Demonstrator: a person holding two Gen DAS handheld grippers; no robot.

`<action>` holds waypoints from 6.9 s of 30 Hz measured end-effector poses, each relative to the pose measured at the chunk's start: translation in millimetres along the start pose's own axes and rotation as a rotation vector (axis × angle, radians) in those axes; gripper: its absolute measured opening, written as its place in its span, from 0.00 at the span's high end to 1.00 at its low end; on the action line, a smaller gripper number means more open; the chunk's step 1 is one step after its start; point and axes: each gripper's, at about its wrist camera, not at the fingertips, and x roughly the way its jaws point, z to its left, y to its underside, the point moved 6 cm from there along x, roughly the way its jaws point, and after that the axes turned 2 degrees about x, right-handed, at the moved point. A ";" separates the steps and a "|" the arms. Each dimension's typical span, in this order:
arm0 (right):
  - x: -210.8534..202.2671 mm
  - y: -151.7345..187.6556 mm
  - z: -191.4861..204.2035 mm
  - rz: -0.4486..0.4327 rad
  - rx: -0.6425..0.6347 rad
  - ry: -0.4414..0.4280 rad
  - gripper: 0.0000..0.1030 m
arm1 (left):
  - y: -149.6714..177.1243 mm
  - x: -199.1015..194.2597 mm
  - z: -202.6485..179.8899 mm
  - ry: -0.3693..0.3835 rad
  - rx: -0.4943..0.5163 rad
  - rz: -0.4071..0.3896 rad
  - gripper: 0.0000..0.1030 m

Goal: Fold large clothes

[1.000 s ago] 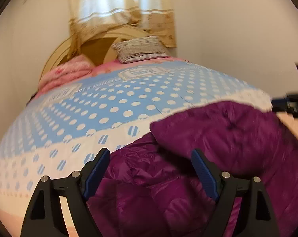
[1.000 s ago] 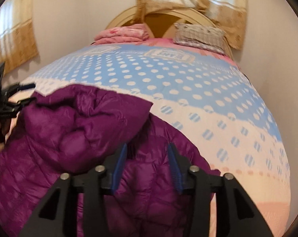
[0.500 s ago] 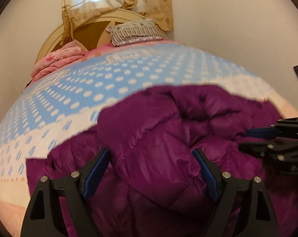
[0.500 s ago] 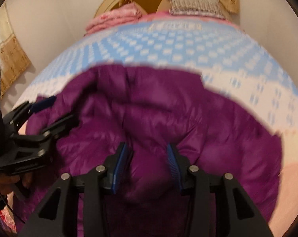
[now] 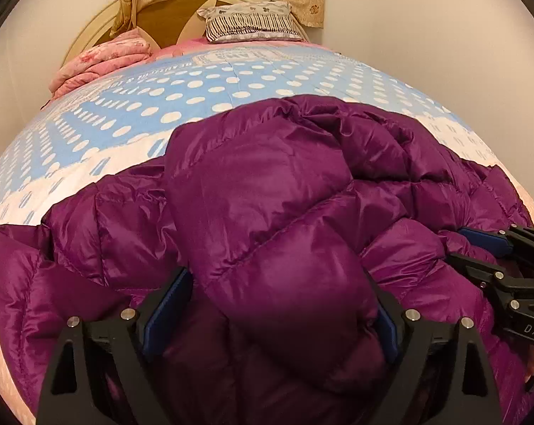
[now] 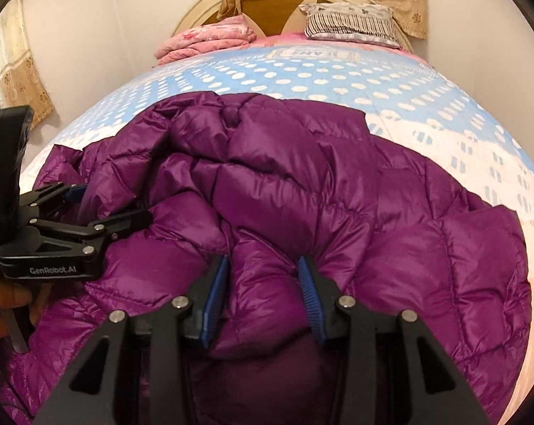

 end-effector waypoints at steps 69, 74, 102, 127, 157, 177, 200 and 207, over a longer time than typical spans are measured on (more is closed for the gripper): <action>-251.8 291.1 -1.9 0.009 0.165 0.221 0.25 | 279.5 -238.7 -9.0 -0.087 -0.158 -0.087 0.09; -252.8 293.7 5.5 0.018 0.182 0.206 0.43 | 286.4 -240.8 -18.0 -0.101 -0.161 -0.088 0.10; -306.0 269.7 24.8 -0.121 0.192 0.004 0.93 | 259.5 -322.9 -36.9 0.028 -0.051 -0.204 0.92; -402.1 145.6 -3.7 -0.456 0.190 -0.118 0.94 | 203.1 -418.2 -42.2 0.130 0.026 -0.349 0.94; -141.0 41.4 -98.9 -0.200 0.445 0.010 0.86 | 110.5 -259.4 75.8 -0.083 -0.210 -0.387 0.17; -156.7 38.8 56.5 -0.157 0.109 -0.058 0.65 | 96.0 -278.9 14.0 -0.404 -0.033 -0.443 0.13; -86.3 33.0 58.2 0.027 -0.018 0.098 0.69 | 67.0 -189.8 16.6 -0.414 -0.144 -0.236 0.13; -60.6 9.2 6.9 -0.032 0.119 0.185 0.70 | 54.3 -134.7 17.1 -0.465 -0.052 -0.192 0.13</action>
